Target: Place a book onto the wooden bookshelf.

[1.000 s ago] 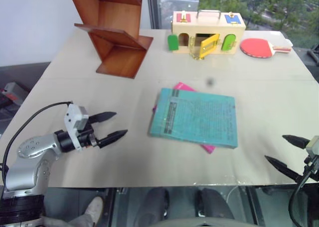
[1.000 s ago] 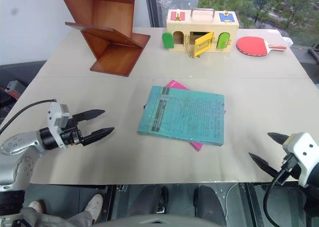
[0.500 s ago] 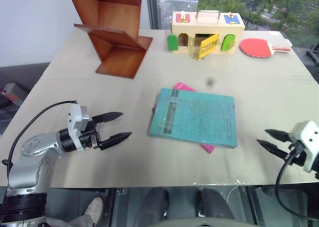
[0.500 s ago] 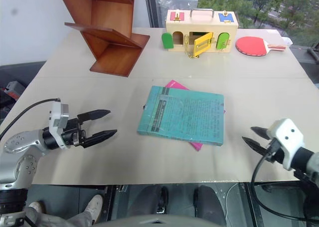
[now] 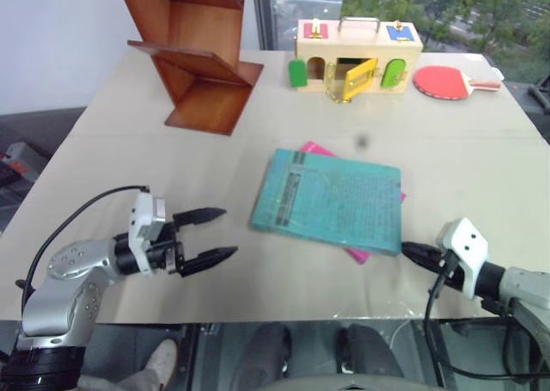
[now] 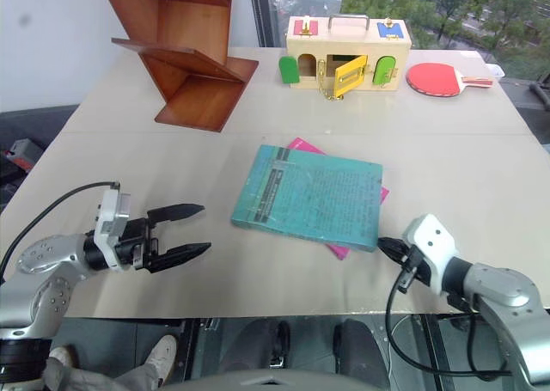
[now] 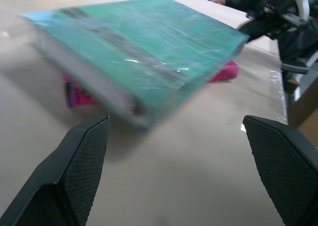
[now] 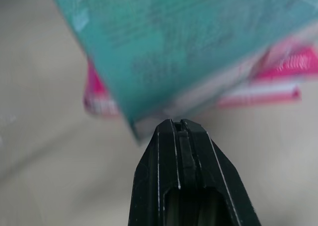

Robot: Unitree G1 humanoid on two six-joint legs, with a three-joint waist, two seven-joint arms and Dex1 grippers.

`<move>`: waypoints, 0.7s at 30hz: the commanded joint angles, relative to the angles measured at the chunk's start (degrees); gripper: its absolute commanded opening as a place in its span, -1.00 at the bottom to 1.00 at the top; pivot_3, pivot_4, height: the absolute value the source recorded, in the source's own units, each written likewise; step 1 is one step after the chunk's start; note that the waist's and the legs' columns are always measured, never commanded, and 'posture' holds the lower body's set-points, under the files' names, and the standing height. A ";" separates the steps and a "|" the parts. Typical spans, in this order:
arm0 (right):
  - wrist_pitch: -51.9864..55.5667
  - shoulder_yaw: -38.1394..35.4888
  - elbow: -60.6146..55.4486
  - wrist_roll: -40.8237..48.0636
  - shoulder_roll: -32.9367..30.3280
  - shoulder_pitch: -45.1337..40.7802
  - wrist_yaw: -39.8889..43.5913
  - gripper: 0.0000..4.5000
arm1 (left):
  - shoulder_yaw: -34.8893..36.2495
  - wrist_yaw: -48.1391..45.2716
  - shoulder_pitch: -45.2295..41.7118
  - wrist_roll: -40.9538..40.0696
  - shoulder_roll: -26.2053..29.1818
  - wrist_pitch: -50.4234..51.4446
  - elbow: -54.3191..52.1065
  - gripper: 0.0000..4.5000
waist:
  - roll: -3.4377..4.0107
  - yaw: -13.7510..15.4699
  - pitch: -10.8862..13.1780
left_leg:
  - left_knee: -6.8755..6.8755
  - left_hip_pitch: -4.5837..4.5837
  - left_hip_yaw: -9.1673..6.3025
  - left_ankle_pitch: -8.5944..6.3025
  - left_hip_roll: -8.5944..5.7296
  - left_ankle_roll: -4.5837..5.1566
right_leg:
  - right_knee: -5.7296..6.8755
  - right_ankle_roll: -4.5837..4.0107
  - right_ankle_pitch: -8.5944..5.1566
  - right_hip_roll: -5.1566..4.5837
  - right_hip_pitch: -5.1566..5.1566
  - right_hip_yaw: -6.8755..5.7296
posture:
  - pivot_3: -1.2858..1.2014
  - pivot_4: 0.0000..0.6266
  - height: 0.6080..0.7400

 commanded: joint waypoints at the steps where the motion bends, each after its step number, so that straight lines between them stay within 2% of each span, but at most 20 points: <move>1: 1.96 2.00 -3.15 1.86 0.76 -2.44 -1.59 -0.98 | 0.70 0.11 1.71 -1.69 0.22 1.09 -2.92 1.00 | 0.00 0.09 0.00 | 0.00 0.00 0.00 0.00 0.00 0.00 | 0.01 0.00 0.00 0.00 0.00 -0.01 | 0.03 -0.52 1.00; 5: 3.25 4.71 -3.31 2.24 1.47 -5.33 -2.70 -0.98 | 1.09 2.10 2.29 -3.04 -0.76 3.33 -2.94 1.00 | 0.00 0.21 0.00 | 0.04 0.01 -0.02 0.00 0.00 0.00 | 0.04 0.00 0.00 -0.01 0.00 -0.03 | 0.03 -0.52 1.00; 9: 3.36 6.74 -4.11 1.83 1.80 -6.14 -3.63 -0.98 | 0.28 8.40 3.21 -4.60 -3.59 7.91 -5.19 1.00 | 0.00 0.19 0.00 | 0.07 -0.01 -0.04 0.00 0.00 0.00 | 0.04 0.00 0.00 -0.01 0.01 -0.03 | 0.03 -0.52 1.00; 11: 2.21 6.11 -4.82 0.93 1.24 -4.85 -4.00 -0.98 | -0.01 11.91 4.11 -6.64 -5.73 11.36 -6.67 1.00 | 0.00 0.21 0.00 | 0.08 -0.02 -0.04 0.00 0.00 0.00 | 0.04 0.00 0.00 -0.02 0.01 -0.03 | 0.03 -0.52 1.00; 14: 1.46 1.83 -6.78 2.63 -0.87 -0.42 -1.87 -0.98 | 0.69 20.78 4.75 -14.66 -10.69 20.81 -7.95 1.00 | 0.02 0.31 -0.01 | 0.10 -0.04 -0.05 -0.01 -0.01 0.01 | 0.03 0.01 0.00 -0.07 0.02 -0.04 | 0.03 -0.52 1.00; 15: 1.27 -0.24 -7.67 3.68 -1.56 1.58 -0.91 -0.88 | 1.10 23.40 4.83 -17.07 -12.40 23.00 -8.11 1.00 | -0.02 0.26 0.00 | 0.13 -0.05 -0.05 -0.01 -0.02 0.02 | 0.03 0.01 0.00 -0.08 0.03 -0.04 | 0.03 -0.52 1.00; 16: 1.01 -2.03 -8.46 4.45 -2.06 3.32 -0.20 -0.88 | 1.50 25.67 4.87 -19.03 -13.78 24.84 -8.11 1.00 | -0.02 0.27 0.00 | 0.16 -0.06 -0.06 -0.01 -0.01 0.02 | 0.03 0.01 0.00 -0.07 0.03 -0.05 | 0.03 -0.52 1.00; 19: -0.15 -8.33 -11.03 6.63 -2.96 8.41 1.49 -0.34 | 1.93 32.56 4.86 -24.93 -17.62 30.37 -7.65 1.00 | -0.04 0.25 0.00 | 0.25 -0.09 -0.13 -0.02 -0.01 0.03 | 0.08 0.02 0.01 -0.06 0.07 -0.11 | 0.03 -0.52 1.00; 20: -0.31 -10.31 -11.79 7.71 -2.53 9.12 1.24 -0.08 | 2.24 35.02 4.66 -27.98 -18.55 32.71 -7.21 1.00 | -0.04 0.25 0.00 | 0.29 -0.07 -0.15 -0.02 0.01 0.03 | 0.11 0.02 0.01 -0.04 0.09 -0.12 | 0.03 -0.52 1.00; 21: -2.26 -12.52 -13.35 9.01 -1.95 9.86 2.10 0.00 | 1.91 37.00 4.37 -29.86 -19.42 34.66 -6.57 1.00 | 0.02 0.20 -0.02 | 0.30 -0.06 -0.16 -0.02 0.01 0.03 | 0.11 0.02 0.01 -0.04 0.09 -0.12 | 0.03 -0.52 1.00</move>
